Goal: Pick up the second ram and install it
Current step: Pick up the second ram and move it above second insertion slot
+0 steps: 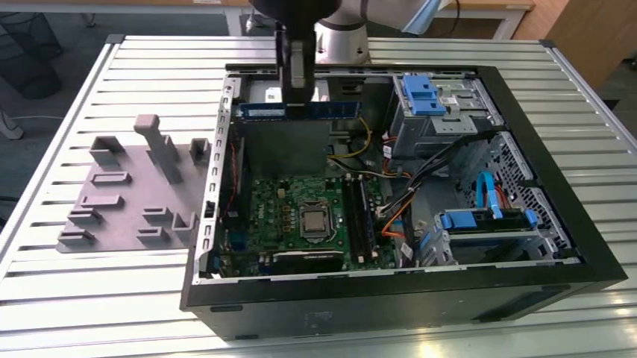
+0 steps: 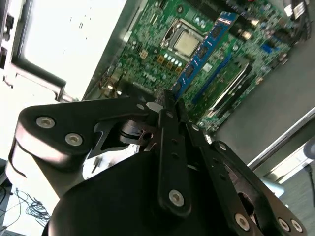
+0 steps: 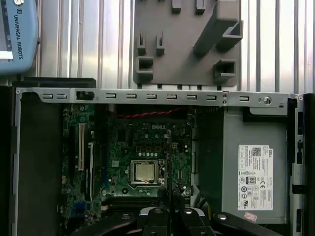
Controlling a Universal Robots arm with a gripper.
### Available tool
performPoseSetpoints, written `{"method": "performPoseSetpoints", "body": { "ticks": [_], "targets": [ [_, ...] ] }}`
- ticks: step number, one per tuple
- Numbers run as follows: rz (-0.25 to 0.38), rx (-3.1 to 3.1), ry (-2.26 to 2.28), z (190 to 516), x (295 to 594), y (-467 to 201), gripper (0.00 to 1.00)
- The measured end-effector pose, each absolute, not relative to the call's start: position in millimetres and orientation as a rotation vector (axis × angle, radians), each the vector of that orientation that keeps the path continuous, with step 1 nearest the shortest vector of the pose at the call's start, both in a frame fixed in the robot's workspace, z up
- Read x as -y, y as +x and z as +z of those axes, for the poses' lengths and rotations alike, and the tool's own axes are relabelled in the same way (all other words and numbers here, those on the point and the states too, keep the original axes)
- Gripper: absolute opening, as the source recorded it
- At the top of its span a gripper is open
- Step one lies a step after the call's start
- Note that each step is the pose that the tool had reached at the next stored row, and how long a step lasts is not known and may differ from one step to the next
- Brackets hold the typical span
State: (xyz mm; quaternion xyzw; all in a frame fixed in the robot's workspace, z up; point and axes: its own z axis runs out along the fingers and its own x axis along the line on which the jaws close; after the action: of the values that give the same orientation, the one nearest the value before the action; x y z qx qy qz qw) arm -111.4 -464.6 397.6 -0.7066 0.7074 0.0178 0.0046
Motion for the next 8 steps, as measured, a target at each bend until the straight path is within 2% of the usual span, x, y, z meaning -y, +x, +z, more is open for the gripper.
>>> {"method": "performPoseSetpoints", "body": {
  "ticks": [8],
  "targets": [
    [0.056,-2.216,-2.213,398,465,-75,0.14]
  ]
}}
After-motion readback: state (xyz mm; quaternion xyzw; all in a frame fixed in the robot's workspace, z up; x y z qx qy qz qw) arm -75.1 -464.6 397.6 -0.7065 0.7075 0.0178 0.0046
